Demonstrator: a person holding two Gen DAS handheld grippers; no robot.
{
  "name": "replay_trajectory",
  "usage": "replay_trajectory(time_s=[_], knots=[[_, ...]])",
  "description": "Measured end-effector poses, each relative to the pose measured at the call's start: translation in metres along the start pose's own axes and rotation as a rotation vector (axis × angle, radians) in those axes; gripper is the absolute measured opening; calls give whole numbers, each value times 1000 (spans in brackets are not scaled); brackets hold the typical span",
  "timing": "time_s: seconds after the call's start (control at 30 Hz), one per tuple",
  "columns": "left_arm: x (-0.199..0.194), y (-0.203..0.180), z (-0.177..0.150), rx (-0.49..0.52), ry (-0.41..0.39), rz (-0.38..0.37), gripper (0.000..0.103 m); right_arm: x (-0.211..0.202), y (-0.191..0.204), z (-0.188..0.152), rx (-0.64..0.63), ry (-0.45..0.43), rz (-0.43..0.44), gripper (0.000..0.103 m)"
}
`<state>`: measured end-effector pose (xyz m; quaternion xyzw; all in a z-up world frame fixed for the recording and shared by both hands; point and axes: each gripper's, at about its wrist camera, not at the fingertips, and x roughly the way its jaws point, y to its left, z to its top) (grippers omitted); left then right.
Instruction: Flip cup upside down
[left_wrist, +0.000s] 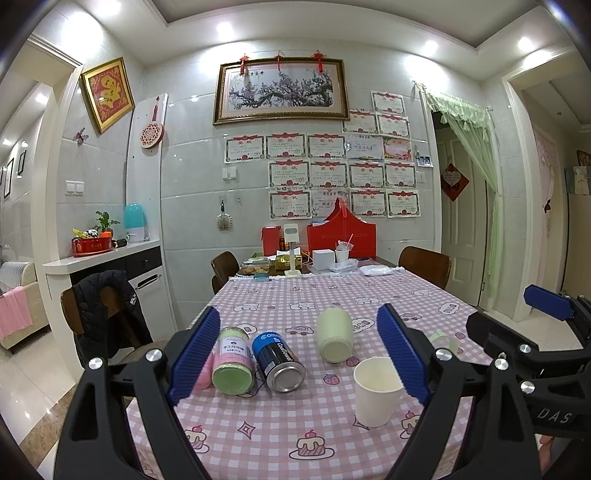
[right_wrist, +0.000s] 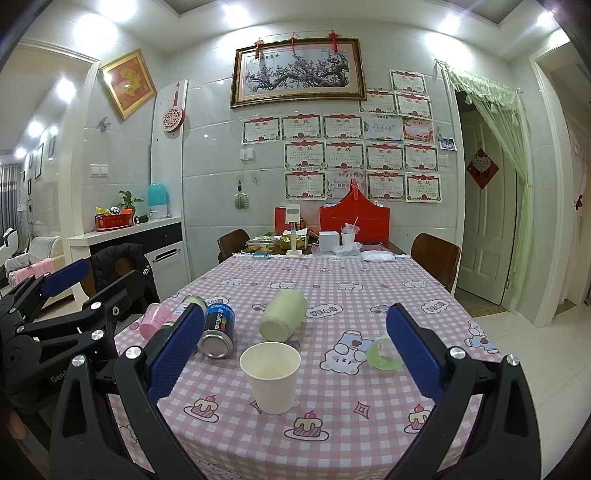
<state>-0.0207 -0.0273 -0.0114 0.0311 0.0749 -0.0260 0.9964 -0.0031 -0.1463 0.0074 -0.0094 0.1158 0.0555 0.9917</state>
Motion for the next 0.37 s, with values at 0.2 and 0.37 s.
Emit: replay_trajectory(time_s=[0.2, 0.37], knots=[[14, -2, -4, -3, 13, 1, 85, 6, 0, -4, 6, 11, -7, 95], [32, -6, -11, -1, 49, 1, 85, 20, -3, -10, 8, 41, -23, 95]])
